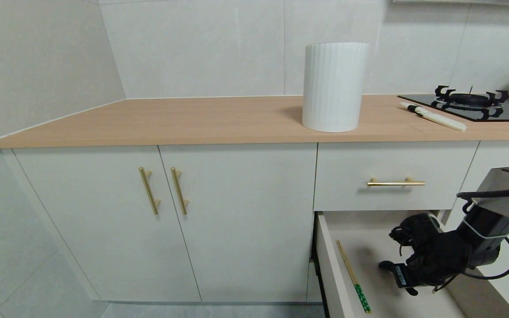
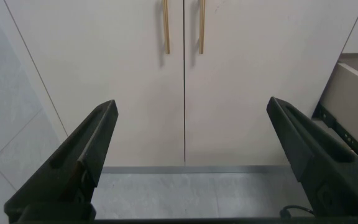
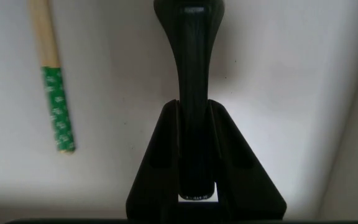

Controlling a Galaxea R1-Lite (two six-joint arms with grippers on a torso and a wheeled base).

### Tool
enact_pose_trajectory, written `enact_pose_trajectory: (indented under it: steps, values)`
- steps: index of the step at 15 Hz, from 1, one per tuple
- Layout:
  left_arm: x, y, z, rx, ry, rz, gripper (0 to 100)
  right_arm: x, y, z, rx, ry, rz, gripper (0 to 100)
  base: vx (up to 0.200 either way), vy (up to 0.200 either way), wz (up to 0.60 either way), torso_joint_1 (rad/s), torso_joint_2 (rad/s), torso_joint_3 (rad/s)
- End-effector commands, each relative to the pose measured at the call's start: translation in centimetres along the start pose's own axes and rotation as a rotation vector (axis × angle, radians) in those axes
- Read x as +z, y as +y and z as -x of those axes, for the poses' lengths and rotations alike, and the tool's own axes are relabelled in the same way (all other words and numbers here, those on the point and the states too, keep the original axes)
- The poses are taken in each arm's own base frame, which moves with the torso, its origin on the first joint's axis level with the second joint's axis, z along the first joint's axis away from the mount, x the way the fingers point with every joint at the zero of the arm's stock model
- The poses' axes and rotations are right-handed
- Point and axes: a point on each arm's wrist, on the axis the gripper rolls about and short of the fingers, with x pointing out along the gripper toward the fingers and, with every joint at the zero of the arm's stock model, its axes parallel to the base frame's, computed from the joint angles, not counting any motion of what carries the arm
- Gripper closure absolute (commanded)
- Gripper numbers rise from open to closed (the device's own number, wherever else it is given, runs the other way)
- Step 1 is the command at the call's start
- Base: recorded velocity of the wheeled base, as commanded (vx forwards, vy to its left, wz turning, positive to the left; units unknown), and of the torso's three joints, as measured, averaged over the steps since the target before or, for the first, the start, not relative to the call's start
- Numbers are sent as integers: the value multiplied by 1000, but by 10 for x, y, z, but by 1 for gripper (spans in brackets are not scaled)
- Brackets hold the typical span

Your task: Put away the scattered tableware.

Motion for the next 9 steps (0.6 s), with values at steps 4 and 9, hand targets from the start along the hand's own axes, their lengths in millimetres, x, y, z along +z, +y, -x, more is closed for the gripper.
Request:
enact_pose_trajectory:
  steps: [4, 9]
  values:
    - [0, 0, 0, 0, 2, 0, 0, -2, 1, -4, 1, 11, 1, 100, 0, 0, 0, 0, 0, 0]
    - [0, 0, 0, 0, 2, 0, 0, -1, 1, -4, 2, 5, -1, 0, 0, 0, 0, 0, 0, 0]
